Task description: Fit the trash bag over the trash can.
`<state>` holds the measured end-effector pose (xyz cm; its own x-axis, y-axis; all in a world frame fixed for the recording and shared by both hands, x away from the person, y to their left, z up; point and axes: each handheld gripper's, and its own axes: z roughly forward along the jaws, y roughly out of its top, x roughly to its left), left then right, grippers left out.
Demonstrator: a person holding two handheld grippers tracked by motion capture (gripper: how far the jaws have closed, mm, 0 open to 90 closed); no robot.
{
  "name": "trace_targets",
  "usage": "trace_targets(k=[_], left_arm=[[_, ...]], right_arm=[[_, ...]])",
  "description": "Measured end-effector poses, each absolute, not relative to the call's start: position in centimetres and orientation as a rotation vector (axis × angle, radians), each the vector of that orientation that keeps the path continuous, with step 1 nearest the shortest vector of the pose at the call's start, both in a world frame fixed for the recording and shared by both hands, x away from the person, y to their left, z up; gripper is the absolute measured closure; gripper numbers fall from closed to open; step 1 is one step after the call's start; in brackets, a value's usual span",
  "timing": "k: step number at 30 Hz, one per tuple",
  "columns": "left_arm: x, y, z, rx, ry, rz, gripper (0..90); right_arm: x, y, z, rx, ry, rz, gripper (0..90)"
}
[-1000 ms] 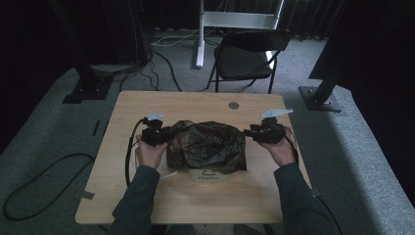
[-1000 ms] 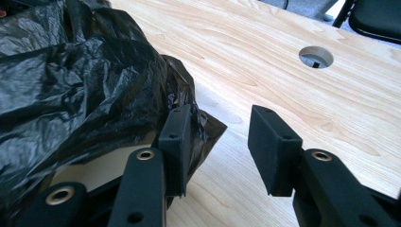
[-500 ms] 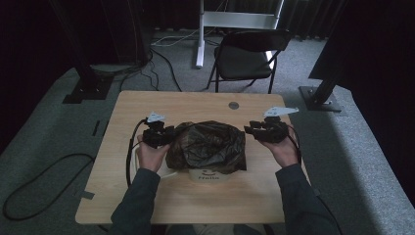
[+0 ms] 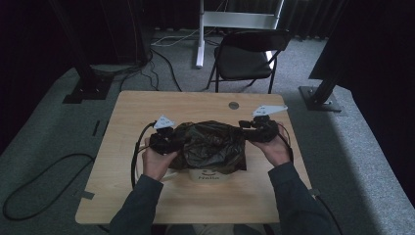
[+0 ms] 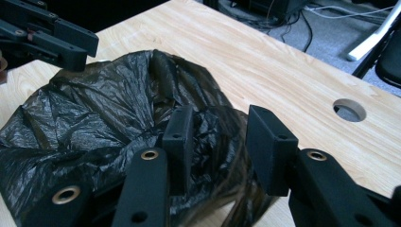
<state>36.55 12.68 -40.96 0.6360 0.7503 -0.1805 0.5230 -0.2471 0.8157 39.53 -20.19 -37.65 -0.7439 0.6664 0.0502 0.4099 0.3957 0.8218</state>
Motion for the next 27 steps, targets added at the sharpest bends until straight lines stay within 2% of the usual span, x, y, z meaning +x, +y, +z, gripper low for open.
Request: trace_targets(k=[3,7,10,18,27], left_arm=[[36.5,12.2,-41.3,1.945,1.002,0.303,65.7],[36.2,12.0,-41.4,1.965,1.000,0.331,70.1],[36.1,12.0,-41.5,1.969,1.001,0.330,72.1],[35.8,12.1,-41.8,1.966,1.016,0.357,77.6],[35.2,12.4,-41.5,1.939,1.006,0.399,90.0]], right_arm=[[40.0,-19.6,-38.2,0.959,2.405,1.240,64.6],[39.7,-19.5,-39.1,0.957,2.448,1.217,81.1],[39.1,-19.9,-39.6,0.968,2.438,1.211,87.9],[36.8,-21.5,-40.6,0.987,2.406,1.215,89.2],[35.1,-22.8,-42.3,1.011,2.424,1.190,89.3]])
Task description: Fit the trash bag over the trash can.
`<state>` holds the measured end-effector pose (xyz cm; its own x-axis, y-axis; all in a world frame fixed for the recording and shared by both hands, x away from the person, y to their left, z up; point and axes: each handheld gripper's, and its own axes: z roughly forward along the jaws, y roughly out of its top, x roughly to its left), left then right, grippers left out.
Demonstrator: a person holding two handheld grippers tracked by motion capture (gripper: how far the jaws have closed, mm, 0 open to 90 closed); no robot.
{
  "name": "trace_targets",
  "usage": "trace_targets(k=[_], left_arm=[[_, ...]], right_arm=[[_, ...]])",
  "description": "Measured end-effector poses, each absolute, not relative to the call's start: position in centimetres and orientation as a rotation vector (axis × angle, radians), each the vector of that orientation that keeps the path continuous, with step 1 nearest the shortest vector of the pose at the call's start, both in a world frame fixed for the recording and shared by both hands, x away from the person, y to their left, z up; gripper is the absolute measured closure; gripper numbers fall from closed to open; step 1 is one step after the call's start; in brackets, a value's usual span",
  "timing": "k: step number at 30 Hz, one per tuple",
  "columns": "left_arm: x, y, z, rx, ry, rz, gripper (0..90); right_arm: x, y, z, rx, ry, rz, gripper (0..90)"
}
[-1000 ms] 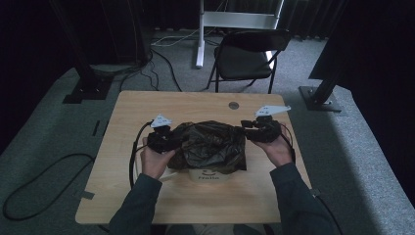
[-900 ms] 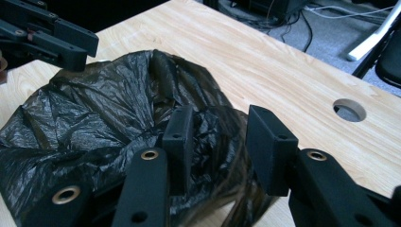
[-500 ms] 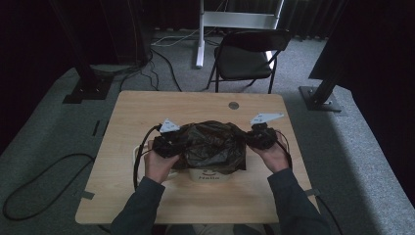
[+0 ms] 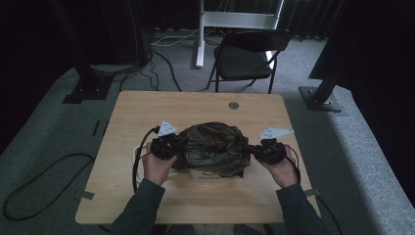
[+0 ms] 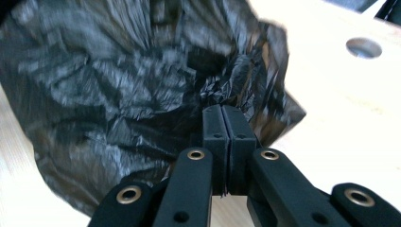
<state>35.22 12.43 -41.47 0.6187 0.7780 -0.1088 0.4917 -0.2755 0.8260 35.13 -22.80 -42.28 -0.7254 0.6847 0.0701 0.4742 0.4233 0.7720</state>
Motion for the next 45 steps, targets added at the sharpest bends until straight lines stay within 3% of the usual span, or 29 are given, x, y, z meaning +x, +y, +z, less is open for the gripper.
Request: trace_targets(k=[19,20,26,35,45], left_arm=[[35.3,14.5,-41.7,1.906,1.067,0.418,89.7],[35.3,14.5,-41.6,1.896,1.057,0.415,80.5],[34.9,14.2,-40.5,1.879,0.998,0.434,67.7],[35.0,13.2,-39.2,1.905,0.895,0.401,61.5],[35.3,11.9,-38.2,1.945,0.813,0.371,60.2]], right_arm=[[34.4,-24.3,-44.8,1.067,2.461,1.152,89.2],[34.3,-24.2,-44.4,1.035,2.457,1.192,87.2],[34.2,-23.7,-43.6,1.000,2.426,1.212,76.0],[34.0,-23.3,-43.8,1.009,2.404,1.226,62.4],[33.3,-24.0,-43.3,1.001,2.386,1.265,55.5]])
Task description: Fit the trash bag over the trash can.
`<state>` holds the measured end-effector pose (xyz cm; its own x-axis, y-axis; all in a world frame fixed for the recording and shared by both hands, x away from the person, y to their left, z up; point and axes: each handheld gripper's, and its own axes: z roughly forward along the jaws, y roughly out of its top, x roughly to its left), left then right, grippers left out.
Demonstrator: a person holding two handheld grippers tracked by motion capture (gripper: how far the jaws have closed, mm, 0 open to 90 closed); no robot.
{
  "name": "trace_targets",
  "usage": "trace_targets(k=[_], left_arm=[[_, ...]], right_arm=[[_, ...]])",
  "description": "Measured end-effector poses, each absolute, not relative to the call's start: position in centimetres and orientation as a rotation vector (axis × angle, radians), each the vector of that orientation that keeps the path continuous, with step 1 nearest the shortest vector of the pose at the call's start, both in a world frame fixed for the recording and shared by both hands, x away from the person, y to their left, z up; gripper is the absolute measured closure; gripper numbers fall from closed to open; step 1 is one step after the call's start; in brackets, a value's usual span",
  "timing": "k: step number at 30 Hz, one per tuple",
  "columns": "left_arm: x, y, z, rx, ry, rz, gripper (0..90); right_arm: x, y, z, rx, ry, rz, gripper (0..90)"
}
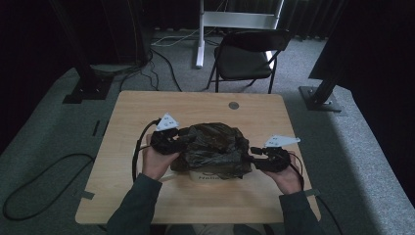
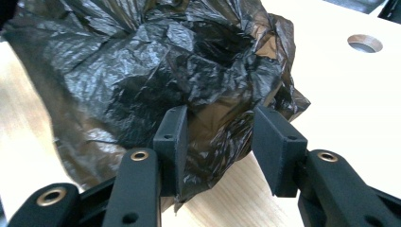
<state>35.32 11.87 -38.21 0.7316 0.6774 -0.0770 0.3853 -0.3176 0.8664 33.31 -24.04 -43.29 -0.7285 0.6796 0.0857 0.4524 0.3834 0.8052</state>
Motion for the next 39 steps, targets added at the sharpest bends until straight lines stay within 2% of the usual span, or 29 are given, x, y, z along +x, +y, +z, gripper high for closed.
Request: trace_targets(k=[24,26,30,32,39], left_arm=[[35.6,10.4,-37.6,1.976,0.765,0.364,60.1],[35.6,10.5,-37.6,1.975,0.766,0.363,60.1],[35.5,10.6,-37.6,1.973,0.771,0.363,60.1],[35.5,10.7,-37.6,1.973,0.772,0.365,60.1],[35.6,10.8,-37.6,1.976,0.776,0.365,60.1]], right_arm=[[31.9,-22.7,-43.9,0.861,2.553,1.360,50.6],[31.8,-22.3,-44.0,0.848,2.560,1.354,56.2],[31.7,-21.9,-44.2,0.822,2.568,1.355,78.6],[31.8,-21.8,-44.3,0.820,2.576,1.341,86.0],[32.2,-21.7,-45.5,0.848,2.638,1.272,88.4]])
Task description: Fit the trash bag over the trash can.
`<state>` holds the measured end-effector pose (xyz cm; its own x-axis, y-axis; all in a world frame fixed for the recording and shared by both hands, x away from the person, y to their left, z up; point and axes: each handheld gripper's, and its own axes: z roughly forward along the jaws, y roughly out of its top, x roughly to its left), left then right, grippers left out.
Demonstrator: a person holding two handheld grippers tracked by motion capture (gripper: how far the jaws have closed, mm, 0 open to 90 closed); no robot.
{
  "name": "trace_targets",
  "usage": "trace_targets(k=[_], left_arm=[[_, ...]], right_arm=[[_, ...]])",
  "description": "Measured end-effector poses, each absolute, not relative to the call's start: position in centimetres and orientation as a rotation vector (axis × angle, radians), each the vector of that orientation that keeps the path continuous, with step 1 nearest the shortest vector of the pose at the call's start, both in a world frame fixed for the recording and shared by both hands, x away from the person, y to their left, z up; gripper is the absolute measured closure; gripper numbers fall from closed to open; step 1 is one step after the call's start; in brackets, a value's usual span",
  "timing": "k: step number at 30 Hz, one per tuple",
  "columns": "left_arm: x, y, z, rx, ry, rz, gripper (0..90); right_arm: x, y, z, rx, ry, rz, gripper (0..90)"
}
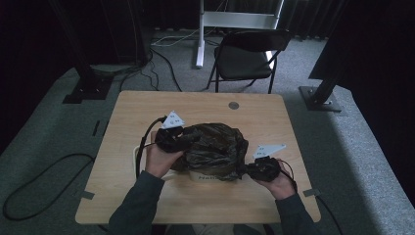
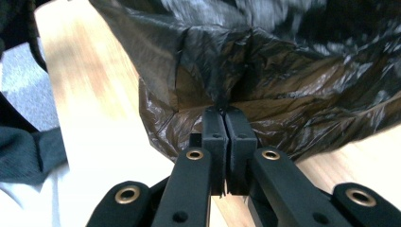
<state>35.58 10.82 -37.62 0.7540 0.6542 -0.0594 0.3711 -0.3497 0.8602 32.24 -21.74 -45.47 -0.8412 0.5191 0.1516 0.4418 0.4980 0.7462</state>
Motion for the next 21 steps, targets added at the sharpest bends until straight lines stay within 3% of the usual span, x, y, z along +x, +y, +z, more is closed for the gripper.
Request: trace_targets(k=[10,15,21], left_arm=[[35.6,10.8,-37.6,1.987,0.776,0.366,60.1],[35.2,10.3,-37.7,2.016,0.733,0.343,59.7],[34.8,9.5,-38.1,2.058,0.695,0.323,58.9]], right_arm=[[32.8,-21.9,-46.8,0.893,2.710,1.147,86.8],[32.7,-22.8,-45.7,0.903,2.642,1.230,63.7],[32.5,-23.7,-44.5,0.916,2.579,1.305,55.0]])
